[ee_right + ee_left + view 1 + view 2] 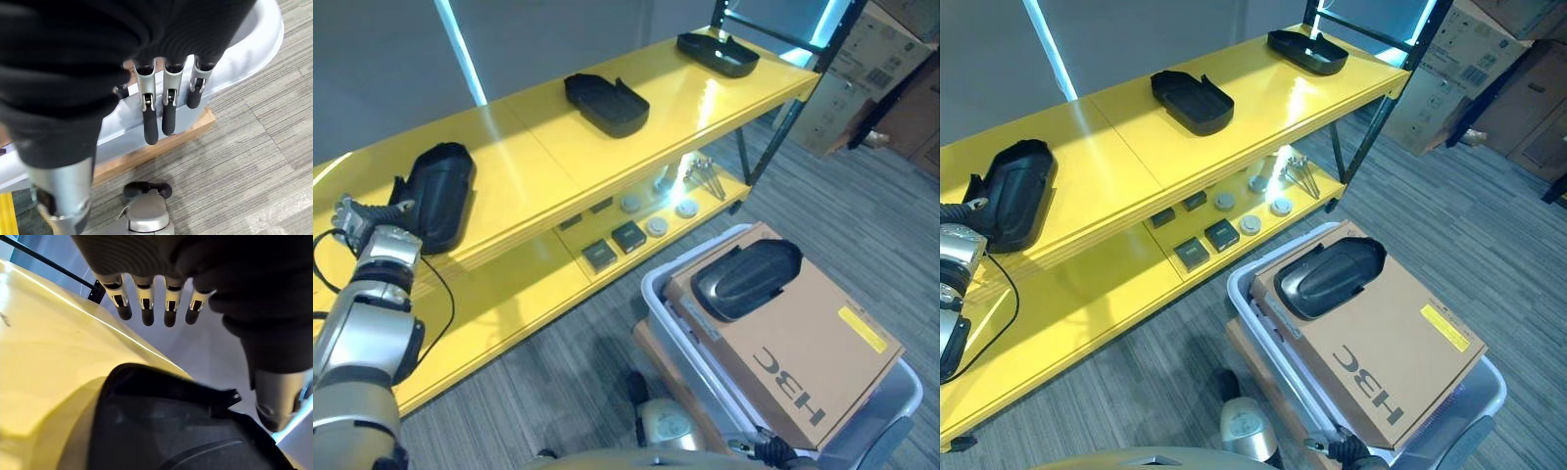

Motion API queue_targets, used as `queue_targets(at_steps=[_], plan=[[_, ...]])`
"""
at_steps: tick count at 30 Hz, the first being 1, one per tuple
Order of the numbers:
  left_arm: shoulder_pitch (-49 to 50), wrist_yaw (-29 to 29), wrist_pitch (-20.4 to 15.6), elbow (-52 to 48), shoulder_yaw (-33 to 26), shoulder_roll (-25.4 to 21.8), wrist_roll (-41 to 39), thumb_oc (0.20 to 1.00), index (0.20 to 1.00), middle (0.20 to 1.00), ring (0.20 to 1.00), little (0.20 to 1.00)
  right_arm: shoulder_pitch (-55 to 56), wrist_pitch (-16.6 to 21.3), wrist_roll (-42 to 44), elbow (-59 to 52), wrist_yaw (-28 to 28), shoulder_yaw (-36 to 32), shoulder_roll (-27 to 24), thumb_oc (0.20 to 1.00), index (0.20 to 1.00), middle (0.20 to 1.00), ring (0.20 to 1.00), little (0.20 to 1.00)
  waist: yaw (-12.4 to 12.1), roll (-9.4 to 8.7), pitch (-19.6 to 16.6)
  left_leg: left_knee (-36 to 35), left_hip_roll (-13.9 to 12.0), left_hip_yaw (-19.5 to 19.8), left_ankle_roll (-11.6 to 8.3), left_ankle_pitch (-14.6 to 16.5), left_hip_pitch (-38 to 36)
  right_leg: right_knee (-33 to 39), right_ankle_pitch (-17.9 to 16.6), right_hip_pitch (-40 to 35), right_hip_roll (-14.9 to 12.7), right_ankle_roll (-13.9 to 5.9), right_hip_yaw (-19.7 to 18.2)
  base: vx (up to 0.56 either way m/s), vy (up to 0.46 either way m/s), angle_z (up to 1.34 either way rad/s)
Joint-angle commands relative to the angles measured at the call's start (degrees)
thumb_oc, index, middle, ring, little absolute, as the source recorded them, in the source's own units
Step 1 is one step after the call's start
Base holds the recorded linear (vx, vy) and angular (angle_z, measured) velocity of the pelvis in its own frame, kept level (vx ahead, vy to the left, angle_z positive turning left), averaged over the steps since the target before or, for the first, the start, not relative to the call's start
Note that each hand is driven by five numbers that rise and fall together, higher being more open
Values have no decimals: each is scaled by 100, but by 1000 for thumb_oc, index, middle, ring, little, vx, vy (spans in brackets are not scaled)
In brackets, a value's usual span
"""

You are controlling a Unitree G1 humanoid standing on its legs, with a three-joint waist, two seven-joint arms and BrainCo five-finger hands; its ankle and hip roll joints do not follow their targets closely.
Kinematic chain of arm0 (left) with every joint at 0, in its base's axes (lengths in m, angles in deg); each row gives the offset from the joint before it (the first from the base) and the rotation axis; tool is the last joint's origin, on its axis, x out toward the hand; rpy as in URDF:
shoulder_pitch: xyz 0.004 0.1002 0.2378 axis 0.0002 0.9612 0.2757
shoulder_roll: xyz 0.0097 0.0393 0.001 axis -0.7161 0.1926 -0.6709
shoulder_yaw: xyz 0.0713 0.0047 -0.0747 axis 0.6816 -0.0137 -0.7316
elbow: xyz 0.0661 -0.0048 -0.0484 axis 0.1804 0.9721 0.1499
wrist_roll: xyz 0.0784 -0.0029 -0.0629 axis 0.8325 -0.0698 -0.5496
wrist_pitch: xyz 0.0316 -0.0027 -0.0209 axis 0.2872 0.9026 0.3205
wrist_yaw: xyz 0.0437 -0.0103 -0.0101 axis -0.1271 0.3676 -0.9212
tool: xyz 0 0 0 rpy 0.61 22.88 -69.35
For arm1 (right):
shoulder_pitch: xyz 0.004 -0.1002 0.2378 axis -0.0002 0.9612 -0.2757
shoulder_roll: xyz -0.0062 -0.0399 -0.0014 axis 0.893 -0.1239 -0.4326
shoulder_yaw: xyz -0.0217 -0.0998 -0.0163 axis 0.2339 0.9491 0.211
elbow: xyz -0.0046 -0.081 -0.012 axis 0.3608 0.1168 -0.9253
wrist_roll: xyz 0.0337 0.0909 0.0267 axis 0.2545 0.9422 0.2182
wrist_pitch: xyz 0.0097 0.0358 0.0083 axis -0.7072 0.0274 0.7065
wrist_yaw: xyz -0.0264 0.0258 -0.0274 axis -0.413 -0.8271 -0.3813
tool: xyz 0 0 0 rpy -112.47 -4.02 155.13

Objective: Move parts from the plastic box to the shelf.

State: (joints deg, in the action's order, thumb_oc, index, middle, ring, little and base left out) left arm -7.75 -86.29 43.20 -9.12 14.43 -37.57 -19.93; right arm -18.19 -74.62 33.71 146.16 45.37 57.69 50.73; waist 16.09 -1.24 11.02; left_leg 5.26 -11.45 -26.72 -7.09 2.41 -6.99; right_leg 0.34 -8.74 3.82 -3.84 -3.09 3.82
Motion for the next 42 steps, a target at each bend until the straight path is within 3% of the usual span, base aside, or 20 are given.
queue_targets(at_steps=[1, 5, 7, 10, 19, 23, 32, 42], plan=[[-104, -83, -40, -184, -44, -602, -106, 1000, 1000, 1000, 1000, 1000, 385, -108, -134, 160, 87, 7, -277, 1000, 1000, 1000, 1000, 1000, 105, 20, -16, 866, -358, 313, 219, 421, 625, -603, 1027, -69, -464, -643, -276, 0, 0, 0], [247, 8, -203, -111, -417, -263, -1082, 1000, 1000, 1000, 1000, 1000, 351, -88, -80, 189, 47, 72, -196, 1000, 1000, 1000, 1000, 1000, 44, -17, 34, 918, -358, 395, 215, 431, 689, -678, 1071, -45, -479, -638, -249, 0, 0, 0], [420, -49, -365, -65, -681, 63, -2062, 1000, 1000, 1000, 1000, 1000, 315, -34, -97, 285, 24, 81, -140, 1000, 1000, 1000, 1000, 1000, 22, -42, 58, 952, -371, 427, 207, 433, 722, -694, 1080, -34, -472, -628, -239, -7, -13, 3], [664, -195, -638, 113, -983, 359, -2429, 1000, 1000, 1000, 1000, 1000, 254, 49, -119, 391, 3, 81, -75, 1000, 1000, 1000, 1000, 1000, 5, -56, 92, 1007, -394, 458, 203, 438, 761, -729, 1089, -12, -464, -614, -234, -16, -17, 12], [827, -11, -956, 247, -1172, 326, -2278, 1000, 1000, 1000, 1000, 1000, 253, 59, -148, 373, -43, 194, -48, 1000, 1000, 1000, 1000, 1000, -38, -74, 120, 998, -425, 462, 173, 387, 748, -721, 1084, -55, -478, -608, -184, -3, -2, 1], [924, 309, -1322, -469, -1142, 588, -2488, 1000, 1000, 1000, 1000, 1000, 314, 29, -166, 240, -80, 192, 15, 1000, 1000, 1000, 1000, 1000, -77, -66, 87, 915, -397, 450, 184, 389, 668, -663, 1077, -135, -498, -624, -157, 10, 4, 2], [1358, 381, -1231, -1163, -1126, 901, -2419, 1000, 1000, 1000, 1000, 1000, 424, -81, -266, 91, -156, 171, 126, 1000, 1000, 1000, 1000, 1000, -201, -61, -80, 775, -336, 454, 204, 379, 540, -552, 1056, -278, -522, -652, -78, 6, 2, 2], [1725, 728, -1425, -1641, -1036, 1167, -2302, 1000, 1000, 1000, 1000, 1000, 477, -95, -367, -19, -222, 150, 203, 1000, 1000, 1000, 1000, 1000, -286, -49, -124, 697, -272, 478, 236, 388, 468, -478, 1016, -354, -566, -678, -22, 0, 0, 0]])
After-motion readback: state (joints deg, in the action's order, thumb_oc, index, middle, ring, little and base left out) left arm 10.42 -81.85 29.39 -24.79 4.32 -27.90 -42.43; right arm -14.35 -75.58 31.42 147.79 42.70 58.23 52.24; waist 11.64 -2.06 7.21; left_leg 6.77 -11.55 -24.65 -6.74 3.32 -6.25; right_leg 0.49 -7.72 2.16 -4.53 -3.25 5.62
